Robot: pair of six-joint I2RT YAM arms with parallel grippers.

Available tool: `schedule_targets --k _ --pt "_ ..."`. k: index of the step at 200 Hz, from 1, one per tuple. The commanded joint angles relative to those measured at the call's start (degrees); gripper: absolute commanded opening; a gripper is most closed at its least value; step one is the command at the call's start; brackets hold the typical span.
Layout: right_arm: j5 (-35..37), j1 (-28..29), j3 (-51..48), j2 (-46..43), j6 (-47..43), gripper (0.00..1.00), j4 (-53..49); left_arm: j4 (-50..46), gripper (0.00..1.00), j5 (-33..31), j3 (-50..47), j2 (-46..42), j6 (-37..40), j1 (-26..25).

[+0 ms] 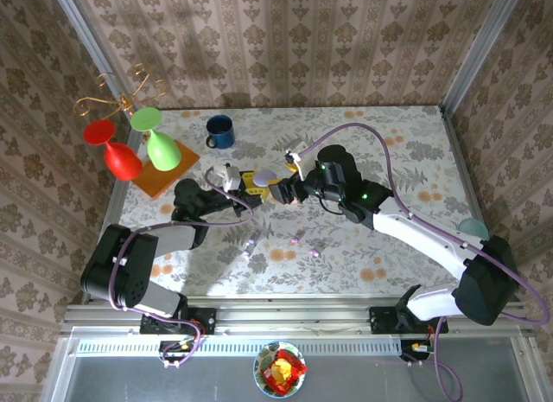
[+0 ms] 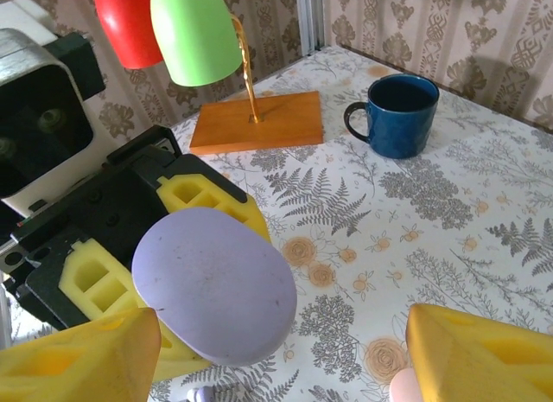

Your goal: Insert the wireless bluetooth earbuds into the charging case

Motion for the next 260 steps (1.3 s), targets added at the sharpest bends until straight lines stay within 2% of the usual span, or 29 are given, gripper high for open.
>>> schedule_targets --k 1,38,110,199,260 --pt "-0.16 0.83 0.66 1.32 -3.32 0.76 0.53 1.63 0.32 1.68 -0.11 -1.35 -1.76 0.51" --pt "2.58 1.86 1.52 3.85 -5.16 0.77 0.09 1.63 0.32 2.10 -0.02 -1.52 -2.30 0.51" --pt "8.73 1.61 -1.13 2.12 -0.15 0.76 6.88 1.63 0.32 2.46 -0.37 -1.00 -0.89 0.60" --pt "8.95 1.26 -1.40 2.12 2.04 0.76 9.24 1.63 0.32 2.66 -0.55 -0.55 -0.46 0.69" --pt "8.76 0.47 2.07 3.74 1.12 0.76 7.87 1.66 0.32 3.84 -0.37 -0.91 -0.47 0.75"
